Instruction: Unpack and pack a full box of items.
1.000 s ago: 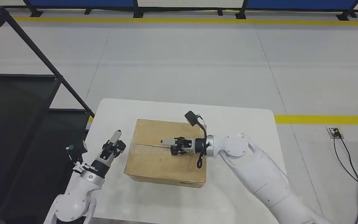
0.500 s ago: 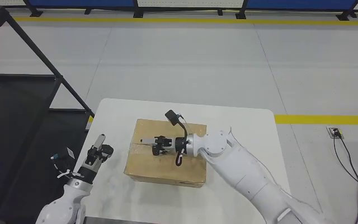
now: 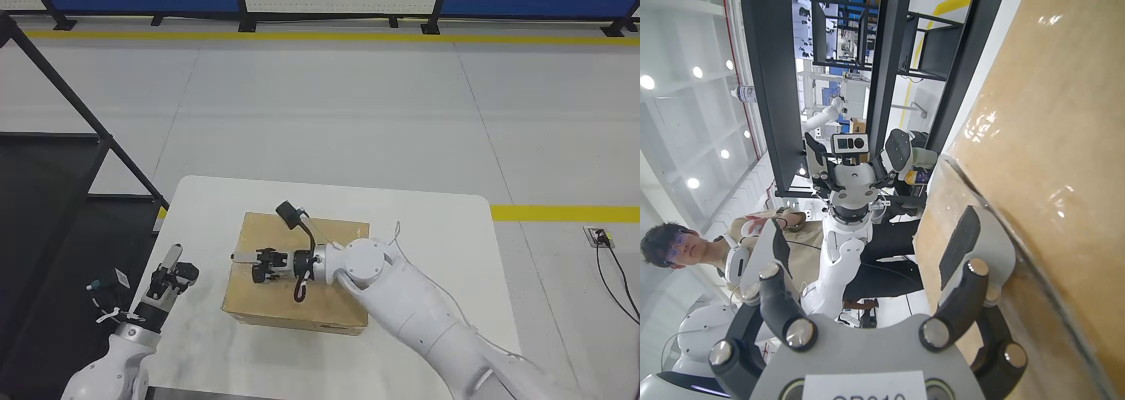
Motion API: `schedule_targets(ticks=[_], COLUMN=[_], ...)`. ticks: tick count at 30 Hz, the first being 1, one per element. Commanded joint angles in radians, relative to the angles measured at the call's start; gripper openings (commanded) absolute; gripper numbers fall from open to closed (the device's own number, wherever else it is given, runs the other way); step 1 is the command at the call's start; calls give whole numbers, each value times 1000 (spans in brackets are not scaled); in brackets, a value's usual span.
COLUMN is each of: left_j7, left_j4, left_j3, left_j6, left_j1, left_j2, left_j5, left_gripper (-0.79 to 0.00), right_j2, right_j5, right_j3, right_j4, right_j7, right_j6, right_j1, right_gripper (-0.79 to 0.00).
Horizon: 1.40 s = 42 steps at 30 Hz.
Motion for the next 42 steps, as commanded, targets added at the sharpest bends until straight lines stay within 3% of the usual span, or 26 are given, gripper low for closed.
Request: schedule_targets(ticks=[1,8,18,42], left_j7=[-3,-5,-18,-51], left_j4=[1,-2,-6,17], left_j3=[1,18,55,139], left_j6=[1,7,30,61], left_j1=[-1,-11,-42,-119], left_j2=[0,-1,-3,-6], left_j5=[1,14,38,89], left_gripper=[0,0,0,0], right_j2=[-7,-4,56,241], right_j5=[-5,-33,-93,-304], right_j3=[0,30,121,459], right_j4=[14,47,0,-456], right_j7=[9,47,86,79], right_j6=[-12,-52,-63,164], right_j1=[5,11,-45,-345], right_gripper=[0,0,0,0])
